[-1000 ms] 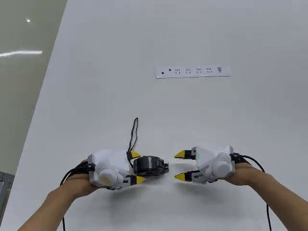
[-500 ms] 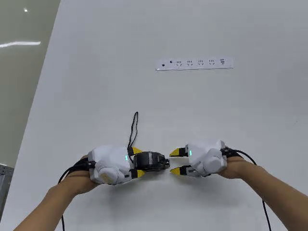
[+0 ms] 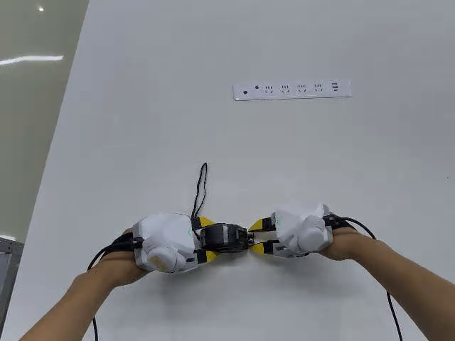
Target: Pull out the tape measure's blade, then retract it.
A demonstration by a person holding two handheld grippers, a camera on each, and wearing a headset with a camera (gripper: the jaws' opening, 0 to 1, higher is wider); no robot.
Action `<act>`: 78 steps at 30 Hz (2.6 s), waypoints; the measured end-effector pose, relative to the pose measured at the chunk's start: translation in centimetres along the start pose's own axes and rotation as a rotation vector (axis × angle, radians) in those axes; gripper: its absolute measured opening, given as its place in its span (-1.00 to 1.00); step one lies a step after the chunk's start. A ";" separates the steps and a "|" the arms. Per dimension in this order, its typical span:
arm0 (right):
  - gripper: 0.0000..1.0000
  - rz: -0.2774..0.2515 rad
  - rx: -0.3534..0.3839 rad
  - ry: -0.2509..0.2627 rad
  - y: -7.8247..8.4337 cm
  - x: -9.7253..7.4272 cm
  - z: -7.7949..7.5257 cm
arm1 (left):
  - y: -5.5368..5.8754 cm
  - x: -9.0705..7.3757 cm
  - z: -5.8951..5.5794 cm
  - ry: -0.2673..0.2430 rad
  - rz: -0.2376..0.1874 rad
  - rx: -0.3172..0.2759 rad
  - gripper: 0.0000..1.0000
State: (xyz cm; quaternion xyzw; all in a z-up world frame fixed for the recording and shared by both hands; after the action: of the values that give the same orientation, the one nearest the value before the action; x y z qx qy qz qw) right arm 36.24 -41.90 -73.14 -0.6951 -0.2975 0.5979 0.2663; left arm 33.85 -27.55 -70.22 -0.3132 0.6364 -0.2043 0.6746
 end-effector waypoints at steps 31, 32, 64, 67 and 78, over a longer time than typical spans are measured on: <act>-0.77 0.021 0.011 -0.047 -0.1 0.3 0.3 | -0.1 -0.3 0.0 0.027 0.053 -0.014 -0.49; -0.77 0.021 0.014 -0.048 -0.1 0.3 0.3 | 0.0 -0.3 0.0 0.027 0.053 -0.016 -0.49; -0.77 -0.007 0.030 -0.037 -1.3 1.6 0.7 | 1.2 -1.6 0.0 0.021 0.101 -0.014 -0.49; -0.77 -0.006 0.037 -0.036 -1.3 1.6 0.7 | 1.3 -1.6 0.0 0.022 0.101 -0.018 -0.49; -0.78 -0.009 0.048 -0.038 -1.1 1.5 0.6 | 1.3 -1.5 0.1 0.020 0.086 -0.036 -0.49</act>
State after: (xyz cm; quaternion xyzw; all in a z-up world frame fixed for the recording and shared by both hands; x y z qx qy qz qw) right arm 35.75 -40.08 -73.42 -0.6757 -0.2913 0.6166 0.2799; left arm 33.59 -25.58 -70.00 -0.2958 0.6595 -0.1666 0.6706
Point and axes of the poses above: the centre of the closed fingertips' face, and the gripper's own axes: x roughly forward along the fingers, z roughly to its left, y roughly out of its underside, the point moved 7 cm from there along -x, roughly backward along the fingers, and after that the axes turned 9 degrees about y, right-handed, at the moved point
